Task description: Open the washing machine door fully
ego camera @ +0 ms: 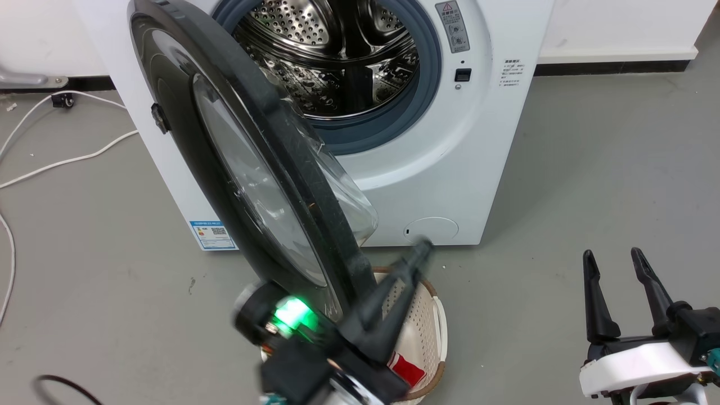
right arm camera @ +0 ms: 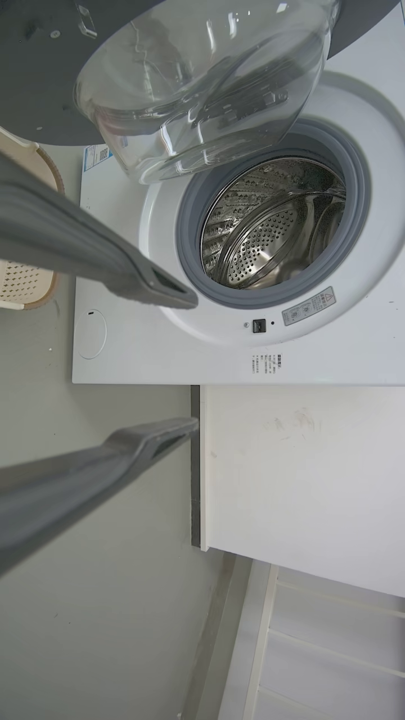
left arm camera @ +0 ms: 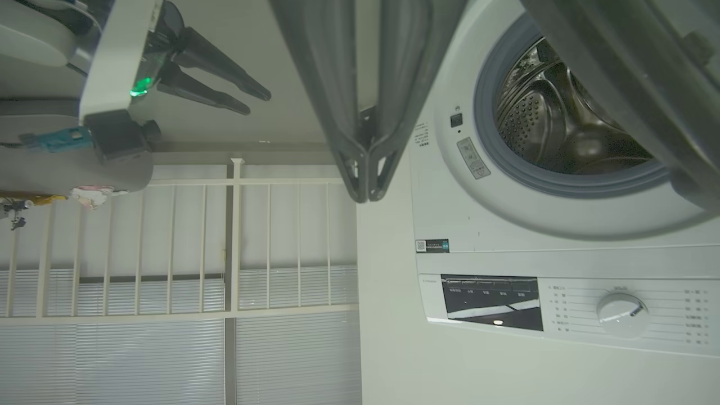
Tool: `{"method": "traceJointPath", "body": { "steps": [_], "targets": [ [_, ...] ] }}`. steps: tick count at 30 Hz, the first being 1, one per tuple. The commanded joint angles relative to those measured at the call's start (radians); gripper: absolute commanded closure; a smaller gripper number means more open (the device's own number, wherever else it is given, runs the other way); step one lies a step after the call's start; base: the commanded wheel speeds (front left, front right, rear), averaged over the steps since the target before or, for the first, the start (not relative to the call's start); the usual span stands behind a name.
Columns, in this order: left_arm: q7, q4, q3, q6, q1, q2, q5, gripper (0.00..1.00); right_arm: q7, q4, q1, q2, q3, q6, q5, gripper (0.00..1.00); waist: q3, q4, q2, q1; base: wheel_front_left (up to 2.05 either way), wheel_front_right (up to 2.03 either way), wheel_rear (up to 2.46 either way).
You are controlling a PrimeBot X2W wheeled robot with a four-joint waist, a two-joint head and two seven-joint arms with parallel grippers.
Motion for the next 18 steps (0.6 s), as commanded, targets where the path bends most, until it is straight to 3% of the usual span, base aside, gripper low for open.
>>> {"method": "traceJointPath", "body": {
  "steps": [1, 5, 10, 18],
  "targets": [
    [0.021, 0.028, -0.031, -0.001, 0.020, 0.011, -0.018, 1.00, 0.001, 0.004, 0.010, 0.003, 0.002, -0.001, 0.006, 0.00, -0.001, 0.000, 0.0000, 0.0000, 0.00, 0.00, 0.00],
    [0.086, 0.113, -0.086, -0.001, 0.054, 0.021, -0.058, 1.00, 0.002, 0.005, 0.007, 0.003, 0.003, -0.001, 0.009, 0.00, 0.002, 0.000, 0.0000, 0.0000, 0.00, 0.00, 0.00],
    [0.125, 0.196, -0.078, 0.031, 0.070, 0.023, -0.062, 1.00, 0.001, 0.011, 0.007, 0.003, 0.002, 0.000, 0.020, 0.00, 0.010, 0.003, 0.0000, 0.0000, 0.00, 0.00, 0.00],
    [0.083, 0.339, -0.062, 0.062, 0.000, -0.008, -0.070, 1.00, -0.004, 0.026, -0.013, 0.003, 0.011, -0.001, 0.027, 0.00, 0.023, 0.002, 0.0000, 0.0000, 0.00, 0.00, 0.00]
  ]
}}
